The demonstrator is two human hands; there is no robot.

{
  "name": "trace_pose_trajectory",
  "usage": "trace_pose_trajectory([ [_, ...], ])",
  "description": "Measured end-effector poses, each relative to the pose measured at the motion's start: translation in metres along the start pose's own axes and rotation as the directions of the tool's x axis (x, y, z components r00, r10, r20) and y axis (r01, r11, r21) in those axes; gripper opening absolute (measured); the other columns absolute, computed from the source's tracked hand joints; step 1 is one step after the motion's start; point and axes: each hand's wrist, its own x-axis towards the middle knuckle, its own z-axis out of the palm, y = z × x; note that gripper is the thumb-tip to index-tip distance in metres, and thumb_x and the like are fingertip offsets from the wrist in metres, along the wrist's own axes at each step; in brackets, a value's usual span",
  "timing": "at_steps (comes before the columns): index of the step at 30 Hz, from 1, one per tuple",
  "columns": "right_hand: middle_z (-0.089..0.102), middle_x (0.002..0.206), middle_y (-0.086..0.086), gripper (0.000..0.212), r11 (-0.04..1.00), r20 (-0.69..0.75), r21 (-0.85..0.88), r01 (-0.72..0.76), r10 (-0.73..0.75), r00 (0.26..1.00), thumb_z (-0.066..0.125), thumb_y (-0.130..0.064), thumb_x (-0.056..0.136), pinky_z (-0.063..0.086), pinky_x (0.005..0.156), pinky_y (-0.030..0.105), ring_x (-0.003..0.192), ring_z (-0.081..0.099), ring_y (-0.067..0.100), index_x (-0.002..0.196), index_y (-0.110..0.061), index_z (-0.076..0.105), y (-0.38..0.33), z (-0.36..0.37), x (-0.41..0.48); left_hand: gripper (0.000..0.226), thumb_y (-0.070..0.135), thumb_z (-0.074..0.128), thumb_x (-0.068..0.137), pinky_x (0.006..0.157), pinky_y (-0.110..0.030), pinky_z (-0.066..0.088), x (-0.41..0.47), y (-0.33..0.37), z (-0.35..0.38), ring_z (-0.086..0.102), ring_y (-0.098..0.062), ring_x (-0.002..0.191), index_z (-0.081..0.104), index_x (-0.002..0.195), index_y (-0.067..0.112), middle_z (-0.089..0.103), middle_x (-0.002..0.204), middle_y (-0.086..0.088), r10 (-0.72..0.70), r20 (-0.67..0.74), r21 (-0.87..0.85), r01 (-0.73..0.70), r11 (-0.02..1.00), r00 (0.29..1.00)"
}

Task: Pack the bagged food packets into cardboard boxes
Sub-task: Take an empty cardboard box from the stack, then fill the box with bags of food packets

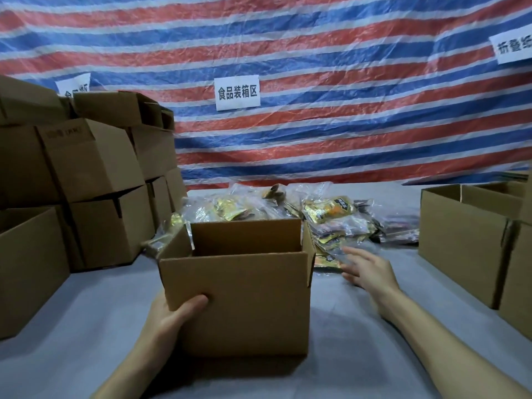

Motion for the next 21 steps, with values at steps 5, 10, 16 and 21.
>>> trace_pose_trajectory([
  [5,0.061,0.116,0.024,0.026,0.957,0.114,0.23,-0.174,0.151,0.982,0.052,-0.005,0.103,0.05,0.071,0.03,0.084,0.062,0.025,0.124,0.01,0.055,-0.012,-0.01,-0.003,0.117,0.076,0.089,0.008,0.073,-0.038,0.051,-0.008,0.006,0.008,0.075,-0.012,0.079,0.061,0.108,0.022,0.078,0.088,0.005,-0.001,-0.018,-0.01,0.0,1.0,1.0],
  [10,0.062,0.129,0.017,0.018,0.927,0.151,0.339,-0.159,0.113,0.982,0.05,-0.007,0.103,0.048,0.074,0.03,0.095,0.063,0.025,0.114,-0.001,0.063,-0.014,-0.014,-0.008,0.119,0.077,0.086,0.002,0.072,-0.036,0.048,-0.011,0.009,0.01,0.073,-0.013,0.077,0.06,0.105,0.025,0.077,0.084,0.01,-0.021,-0.048,0.006,0.021,1.0,0.999],
  [16,0.061,0.123,0.018,0.032,0.938,0.236,0.285,-0.195,0.129,0.963,0.053,-0.011,0.103,0.048,0.079,0.03,0.097,0.058,0.024,0.13,0.004,0.06,-0.017,-0.016,-0.009,0.08,0.045,0.093,0.03,0.072,-0.036,0.049,-0.011,0.005,0.009,0.072,-0.018,0.08,0.062,0.102,0.027,0.077,0.095,-0.004,-0.006,-0.047,-0.017,0.005,1.0,0.999],
  [21,0.067,0.116,0.006,0.027,0.96,0.128,0.274,-0.064,0.03,0.991,0.049,-0.002,0.102,0.043,0.092,0.032,0.107,0.057,0.019,0.121,-0.003,0.067,-0.016,-0.015,-0.016,0.042,0.022,0.063,0.061,0.072,-0.035,0.048,-0.01,0.0,0.007,0.069,-0.02,0.085,0.062,0.103,0.024,0.078,0.084,0.008,0.001,-0.079,-0.007,-0.002,1.0,0.997],
])
